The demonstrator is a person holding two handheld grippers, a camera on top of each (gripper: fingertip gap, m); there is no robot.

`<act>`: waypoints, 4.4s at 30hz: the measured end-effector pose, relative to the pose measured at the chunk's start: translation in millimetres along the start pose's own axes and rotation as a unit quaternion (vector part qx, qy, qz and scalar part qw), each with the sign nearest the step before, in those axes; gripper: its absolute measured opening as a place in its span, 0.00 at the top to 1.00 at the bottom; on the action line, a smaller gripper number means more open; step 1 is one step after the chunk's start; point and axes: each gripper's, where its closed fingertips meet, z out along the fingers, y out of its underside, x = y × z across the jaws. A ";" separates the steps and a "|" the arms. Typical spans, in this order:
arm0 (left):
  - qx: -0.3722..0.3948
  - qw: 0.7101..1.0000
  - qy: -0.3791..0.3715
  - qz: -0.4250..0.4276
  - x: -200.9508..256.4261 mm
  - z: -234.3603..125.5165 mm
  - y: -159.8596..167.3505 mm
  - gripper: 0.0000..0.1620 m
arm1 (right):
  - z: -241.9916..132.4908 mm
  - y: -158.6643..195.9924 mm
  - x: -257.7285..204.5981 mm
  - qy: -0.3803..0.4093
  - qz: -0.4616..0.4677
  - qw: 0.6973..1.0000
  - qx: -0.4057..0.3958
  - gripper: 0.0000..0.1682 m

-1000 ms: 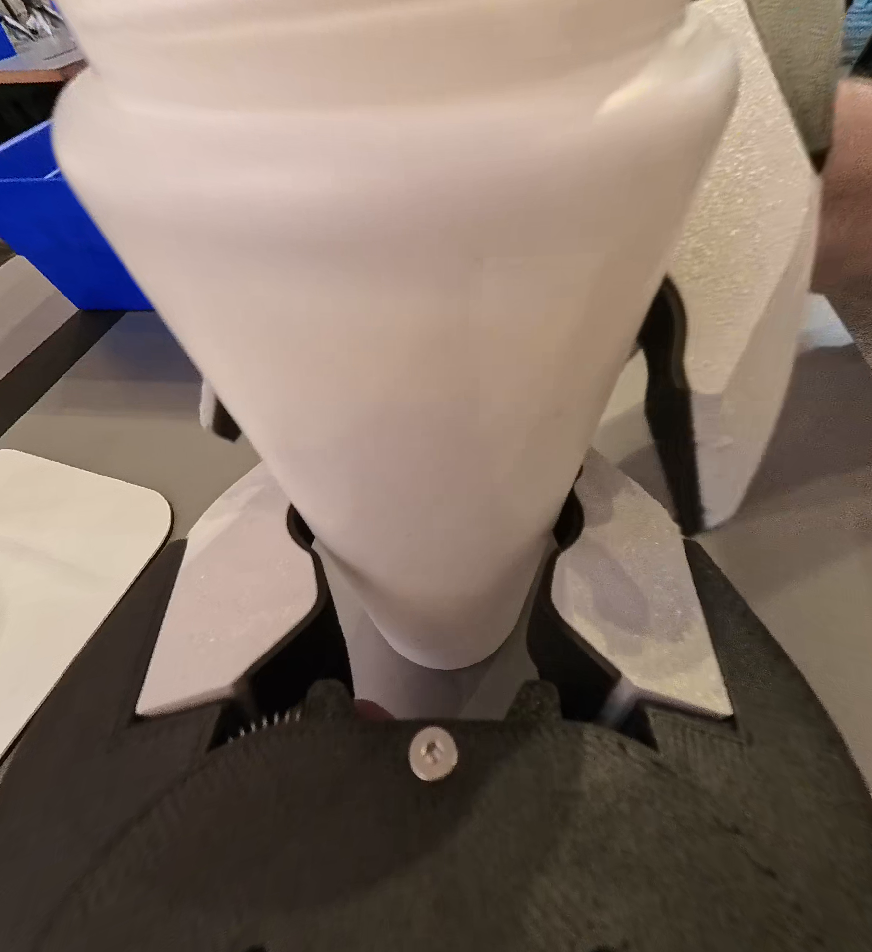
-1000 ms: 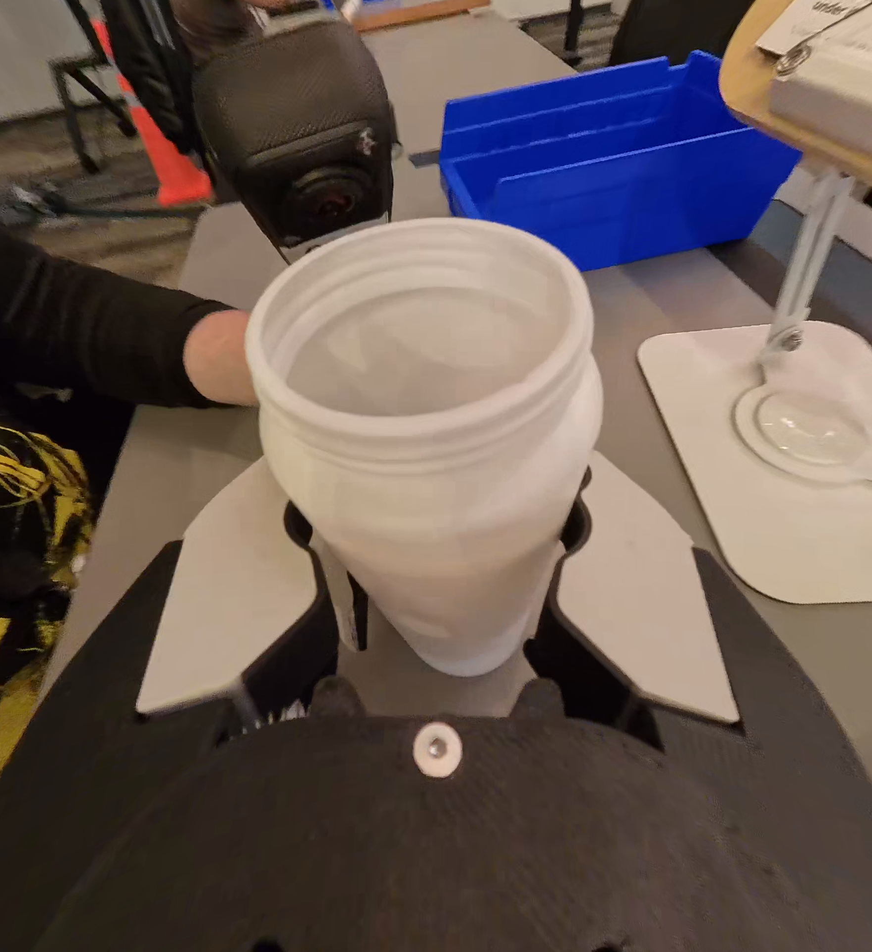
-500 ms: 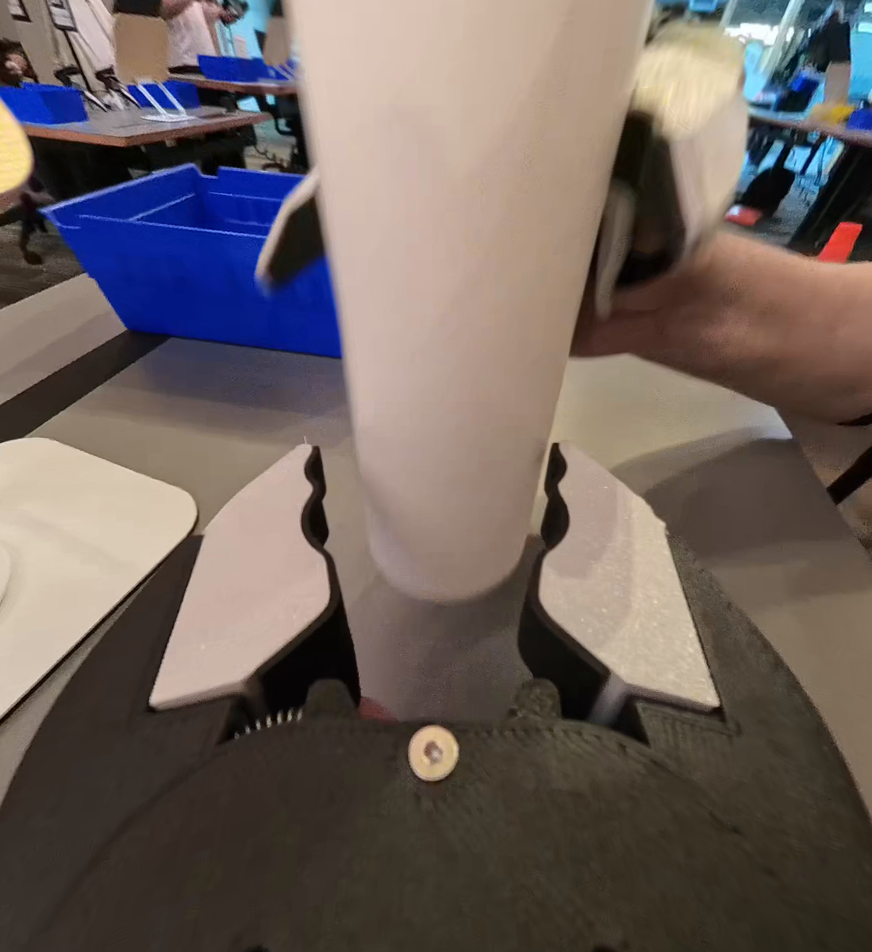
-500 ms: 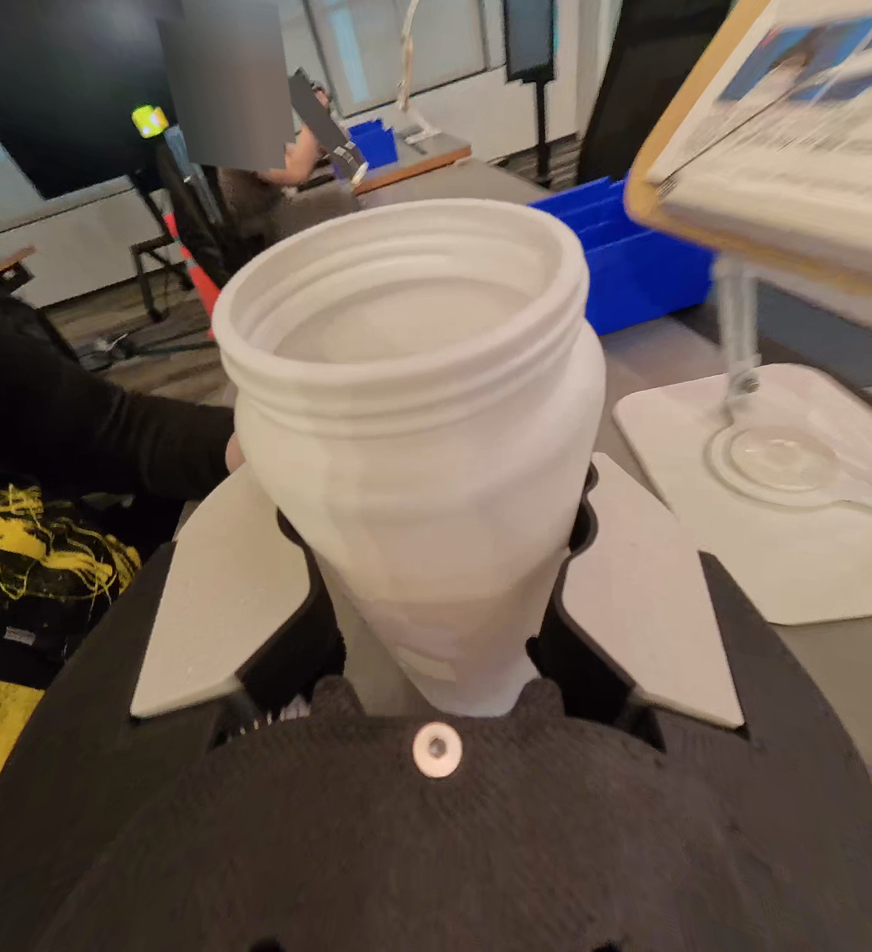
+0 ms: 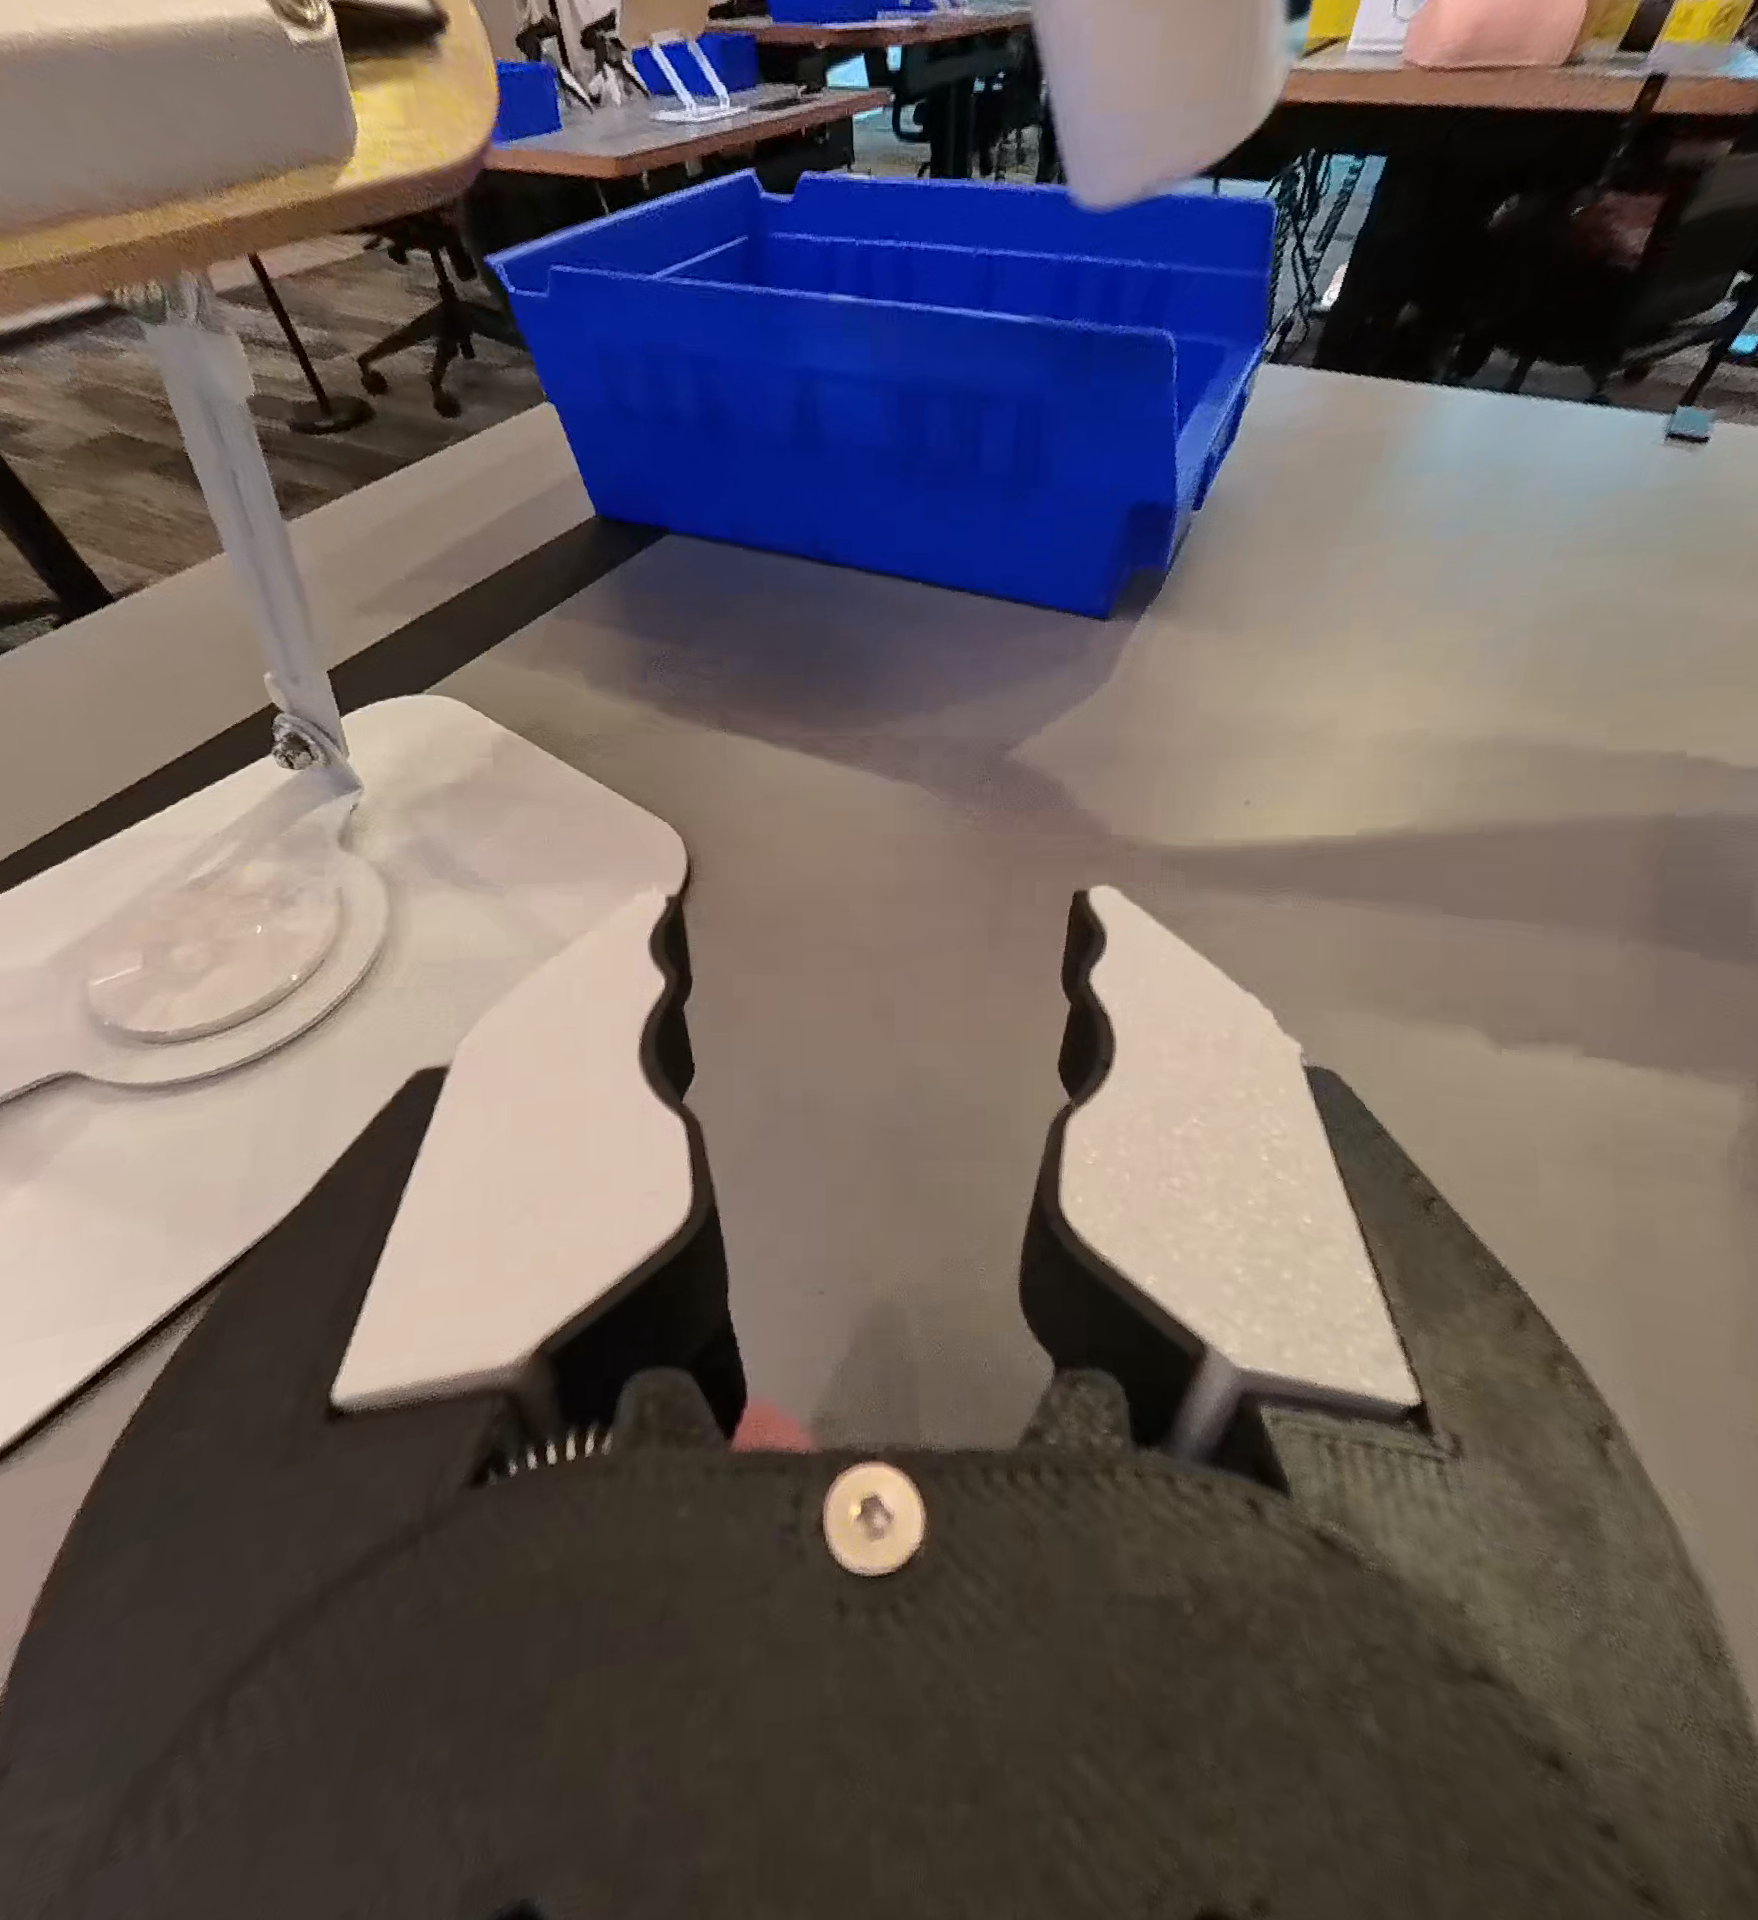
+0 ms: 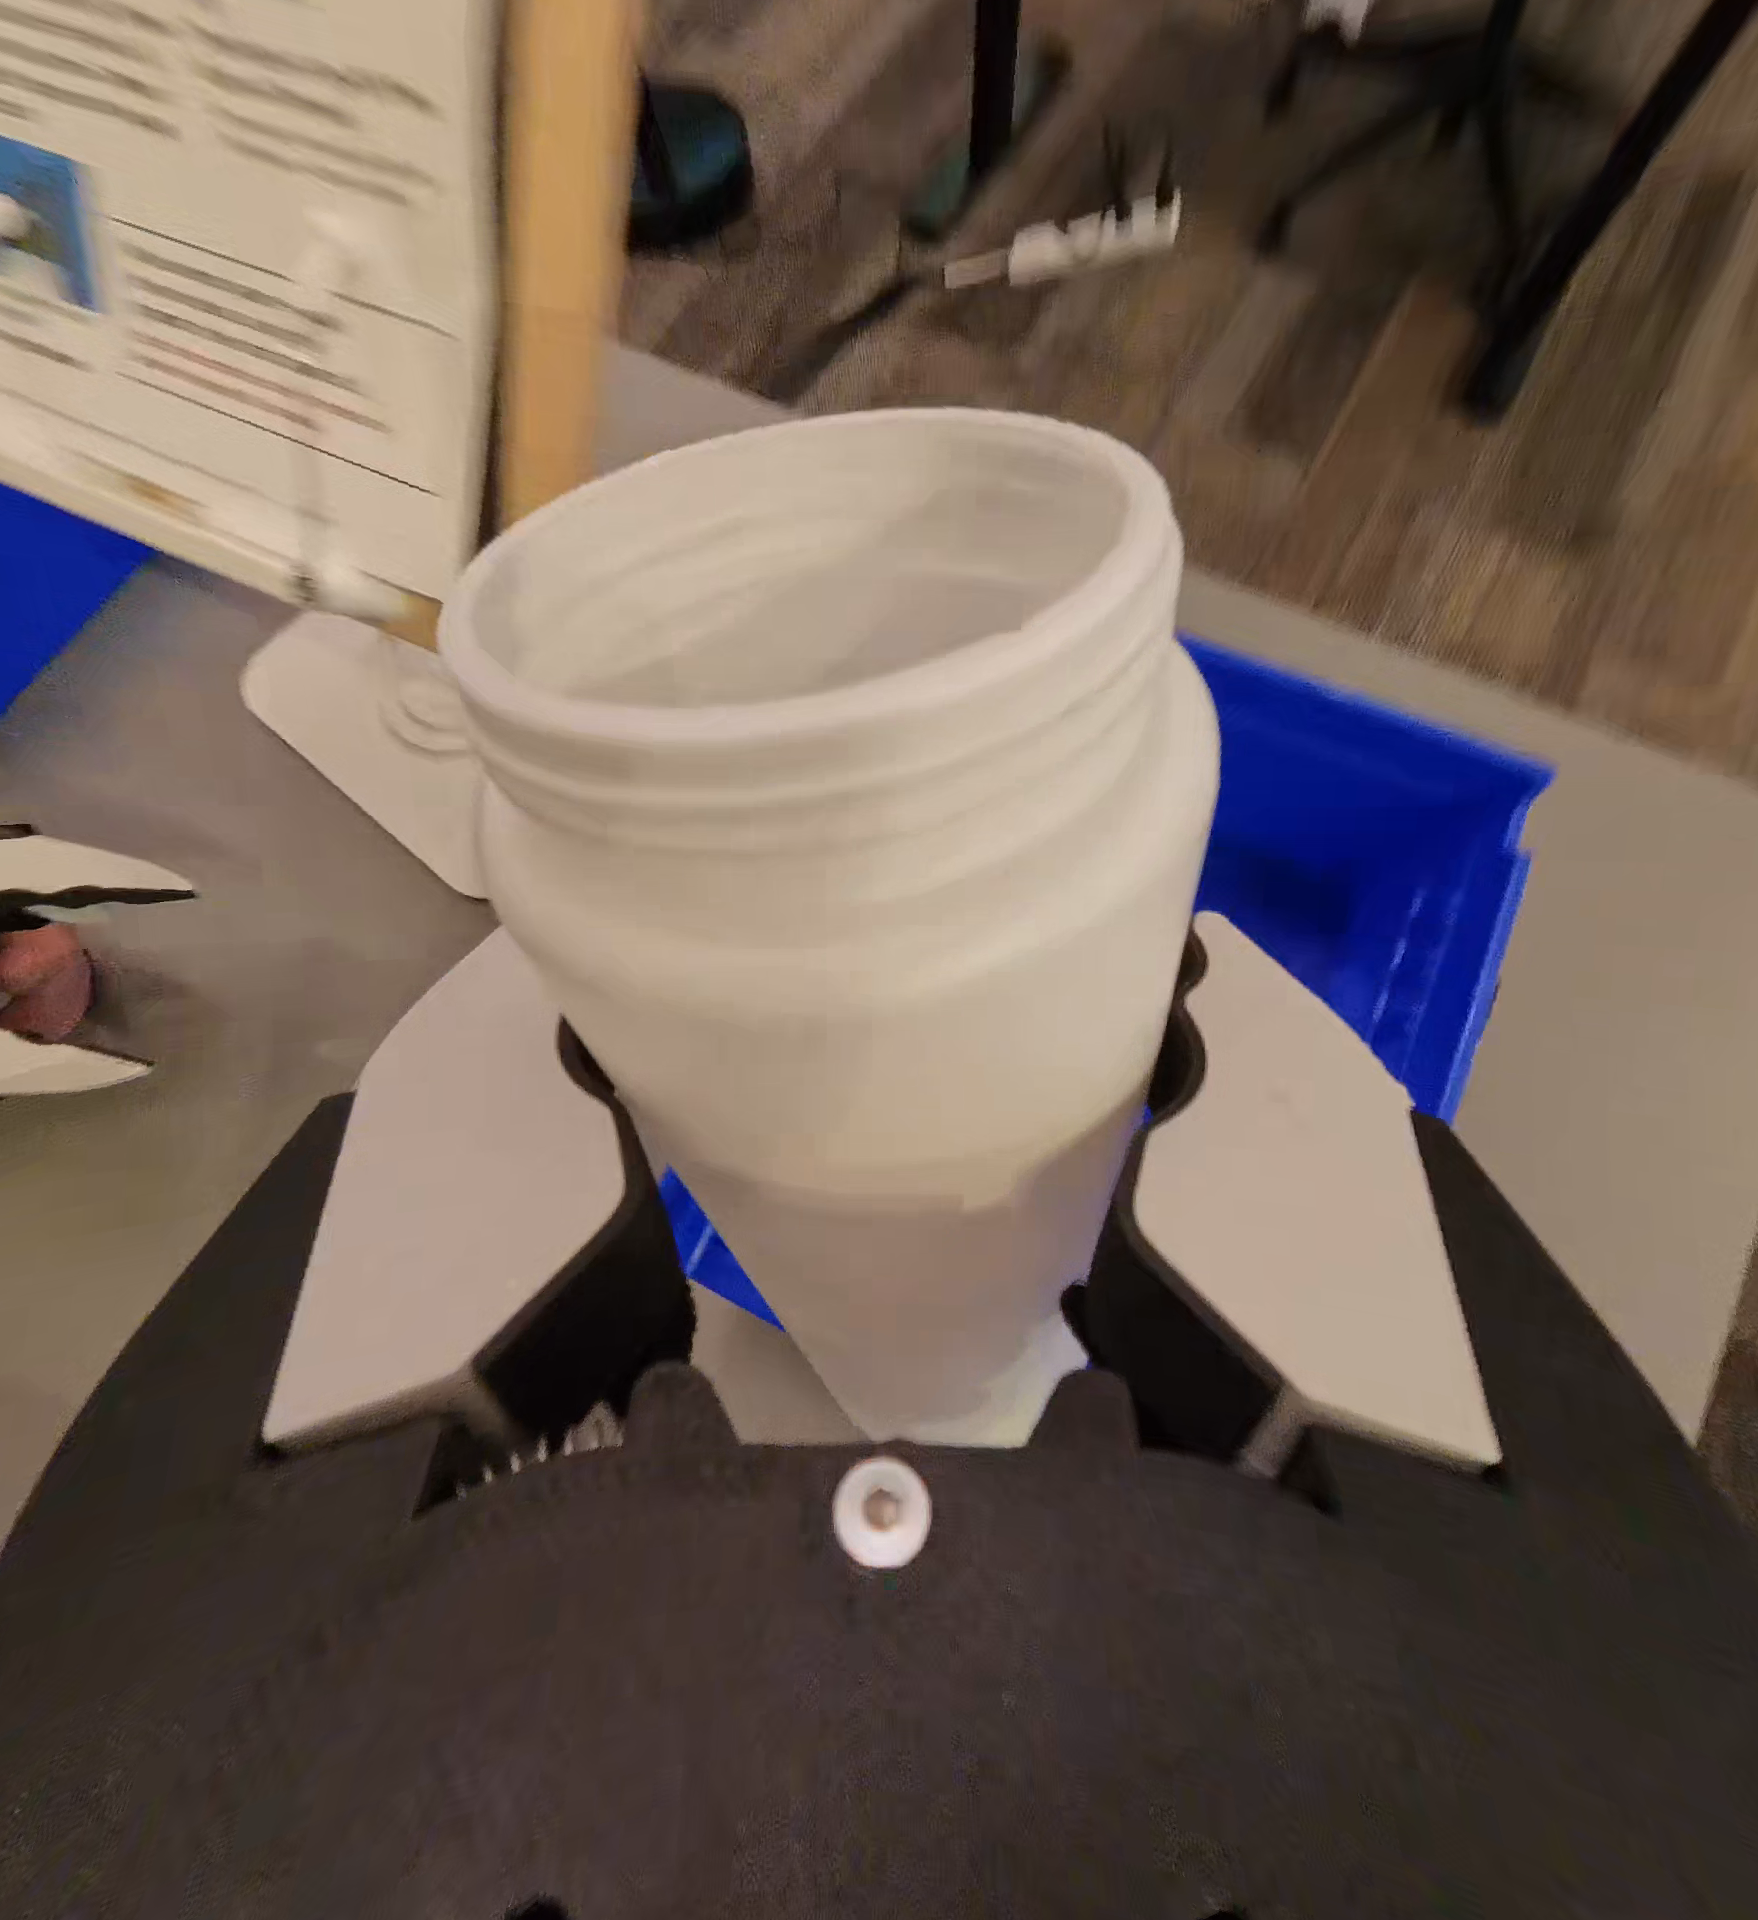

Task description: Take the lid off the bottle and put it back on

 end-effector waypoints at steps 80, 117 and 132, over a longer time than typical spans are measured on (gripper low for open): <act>-0.115 0.887 -0.396 -0.209 -284.1 -357.3 142.3 0.98 | 10.7 219.7 100.7 0.080 0.077 0.993 0.040 0.96; -0.181 0.969 0.163 -0.049 22.7 -311.3 121.3 0.97 | 37.7 213.3 -77.8 -0.259 -0.126 0.958 0.002 0.96; -0.185 0.953 0.230 -0.066 30.9 -323.5 124.6 0.97 | 75.8 180.7 -84.0 -0.313 -0.142 0.939 -0.009 0.97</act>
